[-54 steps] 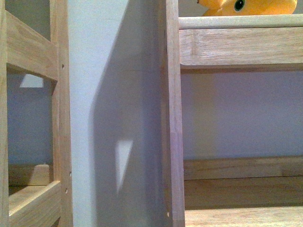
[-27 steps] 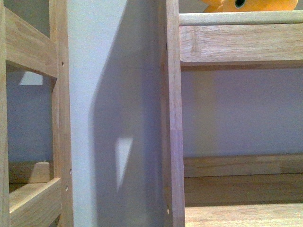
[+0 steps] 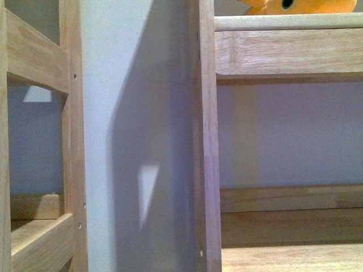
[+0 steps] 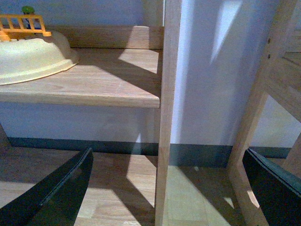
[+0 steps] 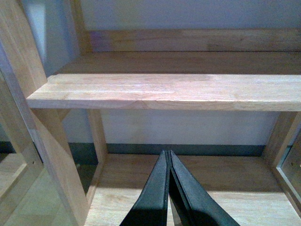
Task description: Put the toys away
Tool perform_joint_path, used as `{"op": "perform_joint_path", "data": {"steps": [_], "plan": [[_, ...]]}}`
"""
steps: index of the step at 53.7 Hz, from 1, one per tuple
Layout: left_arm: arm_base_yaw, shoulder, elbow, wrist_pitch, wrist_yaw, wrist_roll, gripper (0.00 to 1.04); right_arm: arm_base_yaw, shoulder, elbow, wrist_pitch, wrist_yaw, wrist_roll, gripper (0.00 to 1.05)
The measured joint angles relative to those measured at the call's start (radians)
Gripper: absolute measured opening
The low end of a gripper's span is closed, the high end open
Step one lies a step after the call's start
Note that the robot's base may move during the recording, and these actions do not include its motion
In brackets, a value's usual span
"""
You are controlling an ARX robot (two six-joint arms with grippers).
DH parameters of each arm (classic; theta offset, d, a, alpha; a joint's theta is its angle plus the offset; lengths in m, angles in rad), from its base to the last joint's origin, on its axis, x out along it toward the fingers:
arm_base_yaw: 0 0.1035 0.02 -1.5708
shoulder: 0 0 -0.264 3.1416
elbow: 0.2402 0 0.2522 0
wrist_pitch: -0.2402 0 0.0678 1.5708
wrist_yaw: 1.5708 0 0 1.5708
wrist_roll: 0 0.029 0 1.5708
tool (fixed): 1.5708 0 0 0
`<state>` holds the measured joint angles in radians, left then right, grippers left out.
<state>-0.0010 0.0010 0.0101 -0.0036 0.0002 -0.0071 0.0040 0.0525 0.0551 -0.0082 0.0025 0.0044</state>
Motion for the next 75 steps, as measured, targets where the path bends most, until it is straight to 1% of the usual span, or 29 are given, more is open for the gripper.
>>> {"op": "perform_joint_path", "data": {"steps": [8, 33, 38, 56, 61, 66, 68, 70, 75], "plan": [[0.000, 0.000, 0.000, 0.000, 0.000, 0.000, 0.98, -0.001, -0.039, -0.041, 0.004, -0.001, 0.000, 0.03], [0.000, 0.000, 0.000, 0.000, 0.000, 0.000, 0.98, -0.002, -0.045, -0.040, 0.005, -0.001, -0.001, 0.04], [0.000, 0.000, 0.000, 0.000, 0.000, 0.000, 0.98, -0.002, -0.045, -0.040, 0.005, -0.001, -0.002, 0.19], [0.000, 0.000, 0.000, 0.000, 0.000, 0.000, 0.98, -0.002, -0.045, -0.040, 0.005, -0.001, -0.002, 0.65], [0.000, 0.000, 0.000, 0.000, 0.000, 0.000, 0.98, -0.002, -0.045, -0.040, 0.005, -0.001, -0.002, 0.80], [0.000, 0.000, 0.000, 0.000, 0.000, 0.000, 0.98, -0.002, -0.045, -0.040, 0.005, -0.001, -0.002, 0.92], [0.000, 0.000, 0.000, 0.000, 0.000, 0.000, 0.98, -0.002, -0.045, -0.040, 0.005, -0.001, -0.002, 0.98], [0.000, 0.000, 0.000, 0.000, 0.000, 0.000, 0.98, -0.002, -0.045, -0.040, 0.005, -0.001, -0.002, 0.99], [0.000, 0.000, 0.000, 0.000, 0.000, 0.000, 0.98, -0.002, -0.045, -0.040, 0.005, -0.001, -0.002, 0.98]]}}
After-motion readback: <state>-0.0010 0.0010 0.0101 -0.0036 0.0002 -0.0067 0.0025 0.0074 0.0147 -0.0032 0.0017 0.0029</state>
